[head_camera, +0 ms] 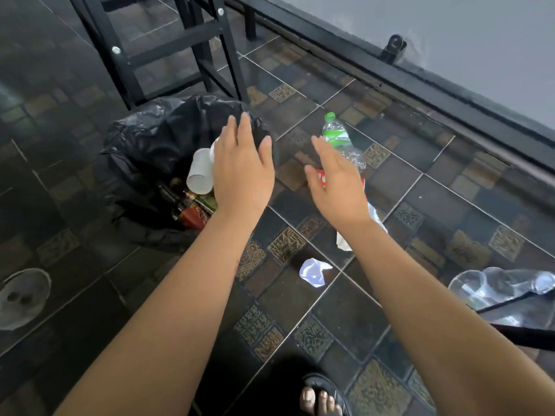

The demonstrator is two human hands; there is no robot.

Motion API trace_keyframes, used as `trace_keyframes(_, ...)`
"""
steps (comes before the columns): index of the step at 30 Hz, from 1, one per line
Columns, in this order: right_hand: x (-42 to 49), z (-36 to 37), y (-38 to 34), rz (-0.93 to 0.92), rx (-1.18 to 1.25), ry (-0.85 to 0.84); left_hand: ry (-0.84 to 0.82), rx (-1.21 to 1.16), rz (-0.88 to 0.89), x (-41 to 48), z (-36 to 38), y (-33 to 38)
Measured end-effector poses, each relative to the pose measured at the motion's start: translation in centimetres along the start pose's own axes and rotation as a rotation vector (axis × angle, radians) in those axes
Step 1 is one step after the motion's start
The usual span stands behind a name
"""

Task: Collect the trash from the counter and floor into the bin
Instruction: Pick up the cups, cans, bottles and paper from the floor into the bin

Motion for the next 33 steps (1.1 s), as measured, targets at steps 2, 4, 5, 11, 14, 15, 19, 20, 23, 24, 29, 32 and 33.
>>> trace_keyframes(2, -1.1, -1.7, 2.8, 0.034, -0.069, 0.017, -0.025, -0.054, 0.097, -1.3, 1.7, 3.8)
trace_keyframes(4, -2.6, -2.9, 6.2, 0.08, -0.138, -0.012, -0.081, -0.088, 0.165, -3.0, 4.2, 6.9)
trace_keyframes(5, -3.3, -3.2, 7.9, 0.112, -0.172, -0.038, -0.119, -0.104, 0.189, -4.0, 5.7, 8.0)
trace_keyframes(11, -8.7, -2.0, 18.0, 0.441, -0.406, -0.3, -0.403, 0.012, 0.251, -10.0, 15.8, 7.9)
trace_keyframes(14, -11.2, -0.4, 20.0, 0.514, -0.437, -0.418, -0.499, 0.14, 0.312, -11.5, 18.6, 6.5)
trace_keyframes(15, -11.8, 0.0, 20.6, 0.522, -0.45, -0.446, -0.515, 0.173, 0.328, -11.5, 19.3, 6.2)
trace_keyframes(19, -12.1, 2.2, 22.3, 0.465, -0.516, -0.533, -0.549, 0.269, 0.403, -10.8, 21.9, 5.6)
trace_keyframes(20, -11.8, 3.0, 22.8, 0.438, -0.531, -0.542, -0.546, 0.286, 0.435, -10.4, 23.0, 5.7)
trace_keyframes(23, -11.5, 4.6, 22.6, 0.36, -0.543, -0.551, -0.575, 0.351, 0.501, -9.5, 25.2, 5.7)
trace_keyframes(24, -11.7, 4.9, 22.7, 0.348, -0.541, -0.55, -0.593, 0.381, 0.506, -9.4, 26.2, 5.6)
trace_keyframes(29, -12.7, 4.6, 22.7, 0.303, -0.537, -0.505, -0.633, 0.465, 0.475, -8.8, 28.8, 5.3)
trace_keyframes(32, -12.3, 4.2, 22.4, 0.258, -0.535, -0.476, -0.531, 0.539, 0.588, -8.6, 28.9, 6.7)
trace_keyframes(33, -12.2, 4.0, 22.5, 0.263, -0.539, -0.472, -0.495, 0.551, 0.613, -8.6, 28.7, 7.1)
Point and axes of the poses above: each hand's wrist, its own x-axis towards the middle knuckle, its own z-axis out of the palm, y = z × x, the point moved 10 cm from there along x, towards the middle knuckle, and after that the axes turned 14 degrees about y, right-handed, at the moved point
